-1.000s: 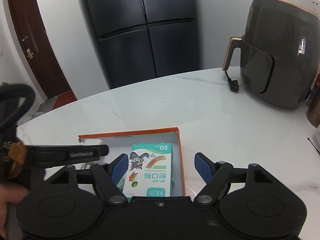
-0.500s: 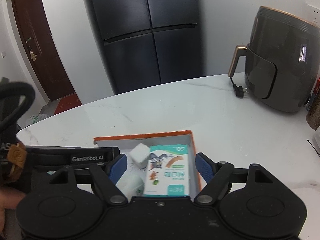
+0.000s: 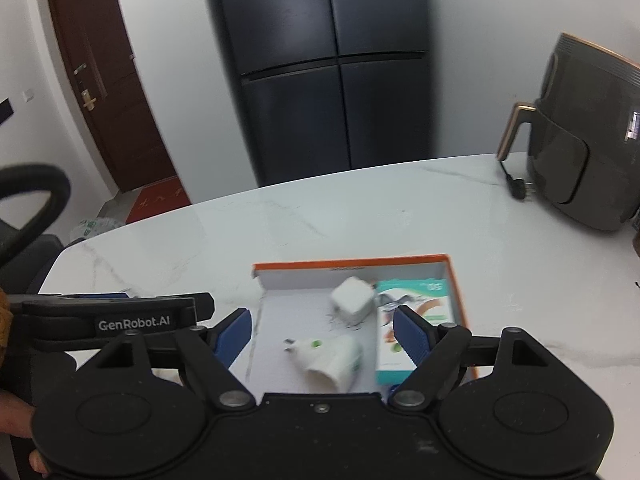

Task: Organize rigid objects
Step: 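Grasp the light-blue toothpick jar with the left gripper while the right reaches the white charger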

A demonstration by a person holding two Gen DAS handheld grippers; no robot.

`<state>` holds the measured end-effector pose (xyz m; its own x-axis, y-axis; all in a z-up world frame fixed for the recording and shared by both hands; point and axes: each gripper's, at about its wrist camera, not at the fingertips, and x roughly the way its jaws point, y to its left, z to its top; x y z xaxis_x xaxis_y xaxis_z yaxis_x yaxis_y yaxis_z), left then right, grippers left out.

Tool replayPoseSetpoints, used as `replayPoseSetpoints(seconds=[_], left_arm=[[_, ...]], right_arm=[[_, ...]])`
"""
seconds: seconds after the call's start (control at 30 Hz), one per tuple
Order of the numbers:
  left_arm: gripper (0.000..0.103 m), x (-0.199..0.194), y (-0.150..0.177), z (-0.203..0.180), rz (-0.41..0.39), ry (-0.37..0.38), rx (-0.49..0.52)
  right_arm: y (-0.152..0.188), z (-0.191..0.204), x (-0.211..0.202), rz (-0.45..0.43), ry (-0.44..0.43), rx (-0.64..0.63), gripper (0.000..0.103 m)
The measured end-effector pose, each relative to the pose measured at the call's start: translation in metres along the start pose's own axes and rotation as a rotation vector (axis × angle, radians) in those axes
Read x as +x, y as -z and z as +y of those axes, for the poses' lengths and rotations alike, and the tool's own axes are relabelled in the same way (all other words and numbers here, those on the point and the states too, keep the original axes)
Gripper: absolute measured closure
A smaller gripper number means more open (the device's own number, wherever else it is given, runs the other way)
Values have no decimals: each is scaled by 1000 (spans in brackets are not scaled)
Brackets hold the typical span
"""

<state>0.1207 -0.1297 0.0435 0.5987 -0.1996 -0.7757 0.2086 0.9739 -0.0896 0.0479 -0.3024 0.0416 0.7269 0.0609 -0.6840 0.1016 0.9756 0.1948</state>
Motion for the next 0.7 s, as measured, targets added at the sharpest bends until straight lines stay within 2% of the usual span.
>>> replayPoseSetpoints(seconds=[0.37,0.7], left_arm=[[9,-19,15,41,-4,-31,-53],[9,-25,26,68,3,-54,-97]], right_arm=[[10,48,-1,18,-32,-56,11],[14,72,4,36,-63,-86,11]])
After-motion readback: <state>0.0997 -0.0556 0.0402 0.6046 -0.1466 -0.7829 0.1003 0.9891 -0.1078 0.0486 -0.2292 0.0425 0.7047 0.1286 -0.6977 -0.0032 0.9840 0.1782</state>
